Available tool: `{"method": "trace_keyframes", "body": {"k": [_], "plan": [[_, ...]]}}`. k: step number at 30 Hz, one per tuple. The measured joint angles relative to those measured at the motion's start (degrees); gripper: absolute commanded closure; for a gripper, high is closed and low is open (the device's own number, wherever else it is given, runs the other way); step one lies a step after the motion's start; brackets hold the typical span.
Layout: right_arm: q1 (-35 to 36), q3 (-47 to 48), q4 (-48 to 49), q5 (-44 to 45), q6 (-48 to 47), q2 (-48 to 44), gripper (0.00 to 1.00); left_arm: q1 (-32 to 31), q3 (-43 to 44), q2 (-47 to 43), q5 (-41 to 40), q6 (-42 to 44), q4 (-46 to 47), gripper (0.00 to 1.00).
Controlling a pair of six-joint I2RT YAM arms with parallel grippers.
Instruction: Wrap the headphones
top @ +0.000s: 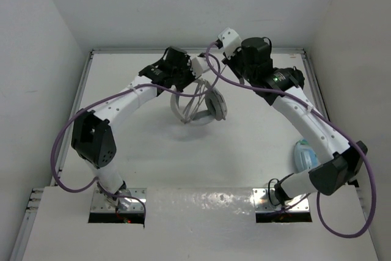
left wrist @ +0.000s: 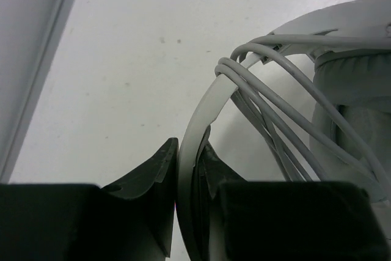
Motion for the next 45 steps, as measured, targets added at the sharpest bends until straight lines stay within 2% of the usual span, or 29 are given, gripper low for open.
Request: {"method": "trace_keyframes", "body": {"k": [9, 16, 21, 27, 28, 30, 33, 37, 45], "plan": [[-3.23, 3.30, 0.50, -4.92, 1.53, 4.15, 1.00, -1.99, 0.55, -0.76, 4.17, -2.62, -3.56, 1.00], [-8.22, 2.03, 6.27, -12.85, 9.86, 7.74, 1.00, -2.10, 5.27, -1.38, 8.76, -5.09, -7.23, 1.00], [-9.20, 1.64, 11.04, -17.31, 16.24, 11.54, 1.00, -2.34, 8.37, -1.51, 10.47, -7.45, -9.40, 1.00], [-11.06, -4.24, 16.81, -26.34, 22.34, 11.85, 1.00, -1.31, 15.13, -1.49, 13.62, -13.55, -13.07, 1.00], [-11.34, -5.11, 17.49, -29.33, 23.06, 11.85, 0.97, -0.96, 16.11, -1.49, 14.27, -14.56, -13.22, 1.00], [-11.58, -7.15, 19.76, -34.88, 24.46, 11.82, 0.83, 0.50, 18.60, -1.49, 15.82, -17.62, -13.29, 1.00], [-11.58, -12.00, 24.09, -40.06, 25.77, 11.67, 0.73, 2.05, 21.11, -1.49, 17.14, -19.91, -13.33, 1.00], [-11.87, -18.58, 25.16, -43.54, 26.69, 11.65, 0.65, 2.58, 23.47, -1.49, 16.74, -20.35, -13.27, 1.00], [-15.23, -26.16, 25.16, -43.98, 27.52, 7.21, 0.50, 3.04, 23.63, -1.49, 12.46, -21.38, -13.73, 1.00]]}}
